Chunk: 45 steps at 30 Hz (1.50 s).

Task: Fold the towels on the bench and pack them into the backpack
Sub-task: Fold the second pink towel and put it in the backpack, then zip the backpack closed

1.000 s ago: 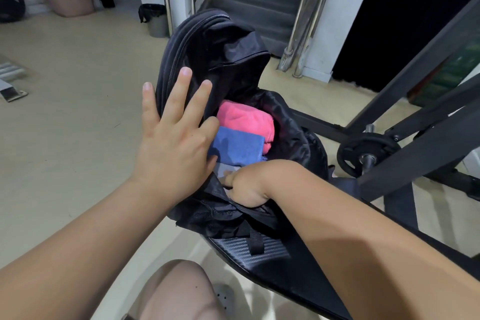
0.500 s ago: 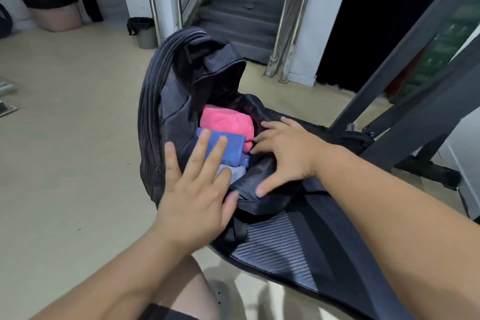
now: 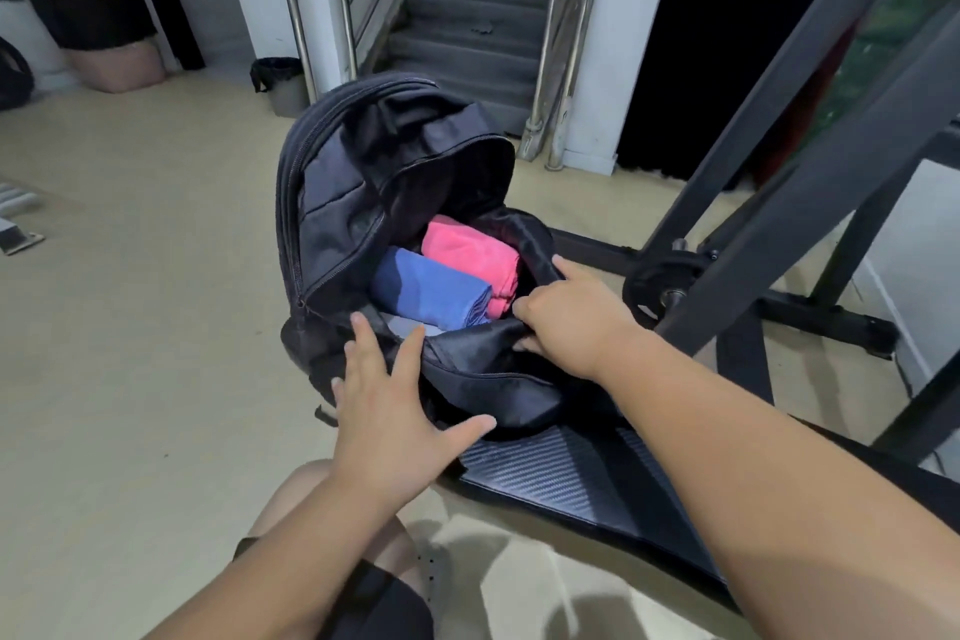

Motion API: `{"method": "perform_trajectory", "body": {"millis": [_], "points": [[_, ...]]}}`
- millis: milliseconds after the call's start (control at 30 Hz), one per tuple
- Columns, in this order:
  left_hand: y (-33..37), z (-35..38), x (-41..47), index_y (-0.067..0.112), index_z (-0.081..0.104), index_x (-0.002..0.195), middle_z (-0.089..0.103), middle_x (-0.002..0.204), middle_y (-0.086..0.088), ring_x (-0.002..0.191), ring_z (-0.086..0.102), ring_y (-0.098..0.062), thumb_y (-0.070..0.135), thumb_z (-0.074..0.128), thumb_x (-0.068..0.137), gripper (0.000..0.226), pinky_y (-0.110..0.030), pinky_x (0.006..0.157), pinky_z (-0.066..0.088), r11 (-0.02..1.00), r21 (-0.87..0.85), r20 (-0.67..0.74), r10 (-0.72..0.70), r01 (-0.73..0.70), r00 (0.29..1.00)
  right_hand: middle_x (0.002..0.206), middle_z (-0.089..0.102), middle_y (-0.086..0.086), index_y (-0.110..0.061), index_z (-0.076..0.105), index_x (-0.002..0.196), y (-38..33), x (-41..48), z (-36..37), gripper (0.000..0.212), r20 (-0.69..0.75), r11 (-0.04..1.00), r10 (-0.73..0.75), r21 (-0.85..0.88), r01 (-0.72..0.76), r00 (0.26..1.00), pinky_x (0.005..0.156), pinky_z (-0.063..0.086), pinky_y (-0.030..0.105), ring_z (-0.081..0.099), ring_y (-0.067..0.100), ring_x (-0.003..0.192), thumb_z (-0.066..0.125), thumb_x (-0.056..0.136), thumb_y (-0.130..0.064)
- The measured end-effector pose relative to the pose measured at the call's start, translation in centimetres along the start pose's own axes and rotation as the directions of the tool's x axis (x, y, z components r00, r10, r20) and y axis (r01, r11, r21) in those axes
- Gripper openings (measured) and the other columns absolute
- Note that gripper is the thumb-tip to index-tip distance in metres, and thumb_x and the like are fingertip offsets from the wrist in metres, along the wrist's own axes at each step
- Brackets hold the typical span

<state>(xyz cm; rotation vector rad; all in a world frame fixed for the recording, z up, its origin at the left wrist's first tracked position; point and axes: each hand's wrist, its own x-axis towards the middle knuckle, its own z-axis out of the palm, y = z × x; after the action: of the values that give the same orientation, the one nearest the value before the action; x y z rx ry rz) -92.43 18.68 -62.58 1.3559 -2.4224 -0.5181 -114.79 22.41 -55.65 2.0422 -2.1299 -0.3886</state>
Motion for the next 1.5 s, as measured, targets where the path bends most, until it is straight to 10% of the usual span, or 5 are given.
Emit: {"method": "perform_trajectory", "body": {"millis": [600, 733, 867, 1033, 1500], "points": [[5.6, 1.2, 1.2, 0.024, 0.053, 0.125, 0.034, 0.157, -0.017, 0.124, 0.05, -0.041, 0.027, 0.087, 0.066, 0.069, -0.057, 0.098, 0.045, 0.876, 0.253, 0.015, 0.421, -0.411, 0.907, 0.071, 0.057, -0.002, -0.02, 0.056, 0.082, -4.6, -13.9, -1.1, 0.038, -0.158, 0.826, 0.439, 0.46, -0.328, 0.885, 0.062, 0.041, 0.036, 0.053, 0.026, 0.07, 0.06, 0.091, -0.057], [5.9, 0.5, 1.2, 0.032, 0.046, 0.135, 0.027, 0.162, -0.009, 0.146, 0.025, -0.042, 0.039, 0.079, 0.071, 0.072, -0.066, 0.11, 0.028, 0.844, 0.369, 0.088, 0.386, -0.39, 0.918, 0.071, 0.057, -0.004, -0.02, 0.061, 0.069, -0.3, -17.2, 0.0, 0.037, -0.453, 0.672, 0.716, 0.653, -0.349, 0.531, 0.072, 0.045, 0.042, 0.05, 0.024, 0.074, 0.053, 0.093, -0.047], [8.9, -0.1, -0.8, 0.033, 0.047, 0.138, 0.026, 0.162, -0.001, 0.151, 0.012, -0.034, 0.042, 0.062, 0.066, 0.074, -0.066, 0.115, 0.013, 0.814, 0.242, 0.125, 0.514, -0.528, 0.849, 0.086, 0.059, -0.006, -0.021, 0.059, 0.087, 4.3, -20.7, 1.9, 0.014, -0.098, 0.162, 0.973, 0.935, -0.314, 0.21, 0.077, 0.048, 0.041, 0.057, 0.021, 0.086, 0.05, 0.097, -0.024], [15.2, 0.2, -2.9, 0.028, 0.053, 0.134, 0.055, 0.134, 0.007, 0.133, 0.041, -0.026, 0.057, 0.052, 0.073, 0.067, -0.049, 0.109, 0.032, 0.723, 0.037, 0.074, 0.687, -0.69, 0.723, 0.098, 0.071, -0.001, -0.017, 0.069, 0.115, 6.7, -20.7, 5.9, 0.028, 0.391, -0.321, 0.846, 0.916, -0.239, 0.363, 0.078, 0.052, 0.032, 0.067, 0.02, 0.091, 0.053, 0.094, -0.009], [23.2, 5.0, -1.1, 0.017, 0.035, 0.122, 0.057, 0.097, -0.002, 0.075, 0.06, -0.026, 0.016, 0.064, 0.089, 0.044, -0.041, 0.058, 0.054, 0.706, 0.123, 0.329, 0.634, -0.697, 0.7, 0.071, 0.068, -0.001, -0.015, 0.068, 0.088, 8.2, -19.7, 6.8, 0.016, 0.57, -0.623, 0.638, 0.777, -0.087, 0.517, 0.059, 0.043, 0.03, 0.056, 0.014, 0.058, 0.052, 0.093, -0.014]]}}
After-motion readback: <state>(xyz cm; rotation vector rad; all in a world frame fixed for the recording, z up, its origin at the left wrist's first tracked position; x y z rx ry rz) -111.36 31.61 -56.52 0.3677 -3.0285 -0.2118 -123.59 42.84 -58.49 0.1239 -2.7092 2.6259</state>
